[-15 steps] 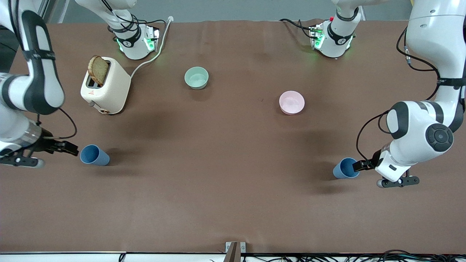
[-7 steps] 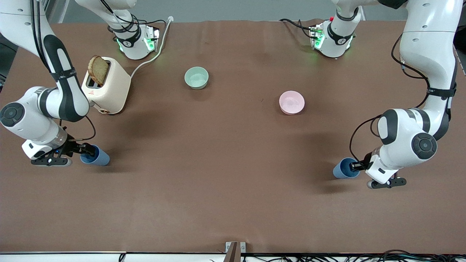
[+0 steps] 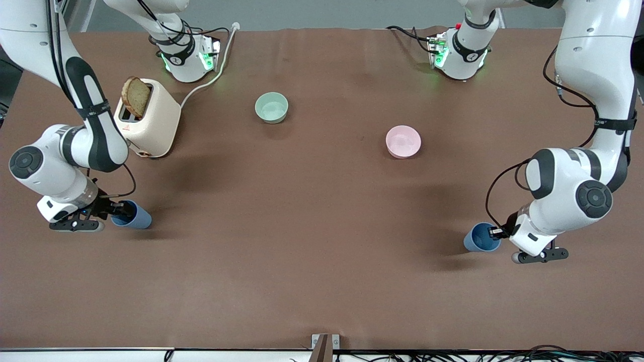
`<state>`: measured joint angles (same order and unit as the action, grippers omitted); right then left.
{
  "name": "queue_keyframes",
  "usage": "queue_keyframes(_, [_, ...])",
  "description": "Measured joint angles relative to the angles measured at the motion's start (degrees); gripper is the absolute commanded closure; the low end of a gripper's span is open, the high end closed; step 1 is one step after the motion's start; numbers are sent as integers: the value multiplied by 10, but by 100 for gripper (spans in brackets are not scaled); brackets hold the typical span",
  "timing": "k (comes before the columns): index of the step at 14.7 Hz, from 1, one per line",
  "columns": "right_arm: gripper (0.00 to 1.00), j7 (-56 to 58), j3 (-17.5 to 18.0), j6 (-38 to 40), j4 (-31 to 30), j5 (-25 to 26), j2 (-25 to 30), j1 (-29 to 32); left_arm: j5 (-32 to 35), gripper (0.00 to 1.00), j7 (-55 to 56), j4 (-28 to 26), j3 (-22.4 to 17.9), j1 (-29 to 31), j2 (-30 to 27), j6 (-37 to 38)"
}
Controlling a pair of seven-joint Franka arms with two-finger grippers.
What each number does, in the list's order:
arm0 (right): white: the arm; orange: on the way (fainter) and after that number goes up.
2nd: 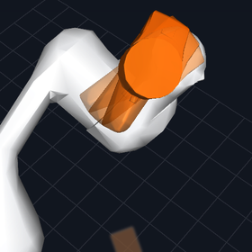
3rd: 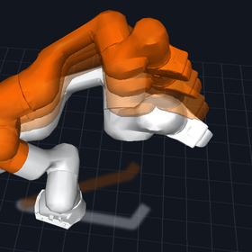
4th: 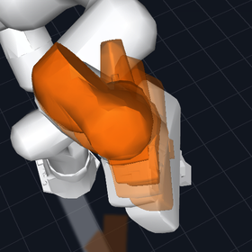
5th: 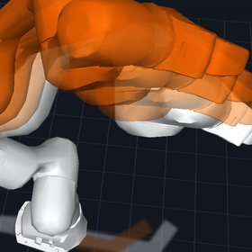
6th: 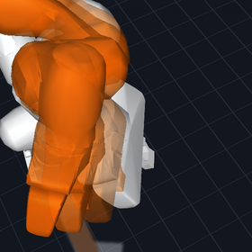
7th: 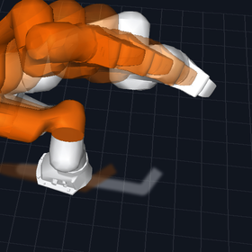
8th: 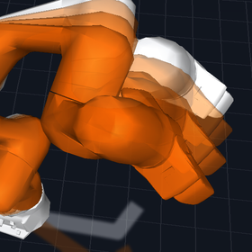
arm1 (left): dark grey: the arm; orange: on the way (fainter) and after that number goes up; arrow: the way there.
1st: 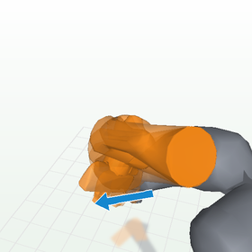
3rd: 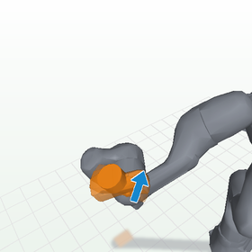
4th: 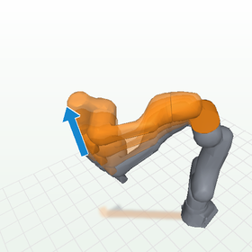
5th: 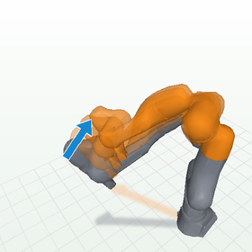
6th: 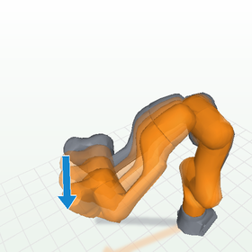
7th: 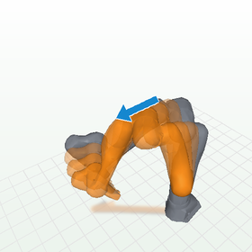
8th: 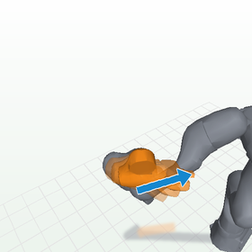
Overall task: Stack blue cups with both arms
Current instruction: 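Close both grippers around the rims of the two blue cups, then place the held cup mid-table with the left gripper while the right gripper follows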
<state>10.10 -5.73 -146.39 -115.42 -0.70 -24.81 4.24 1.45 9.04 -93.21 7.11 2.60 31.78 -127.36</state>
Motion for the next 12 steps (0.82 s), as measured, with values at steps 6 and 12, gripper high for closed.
queue_keyframes(6, [100,1,0,2,3,0,0,0,1,100,185,13,49,-110,-51,53])
queue_keyframes(12, [99,-25,6,224,147,-1,18,-4,2,100,402,48,46,-274,11,51])
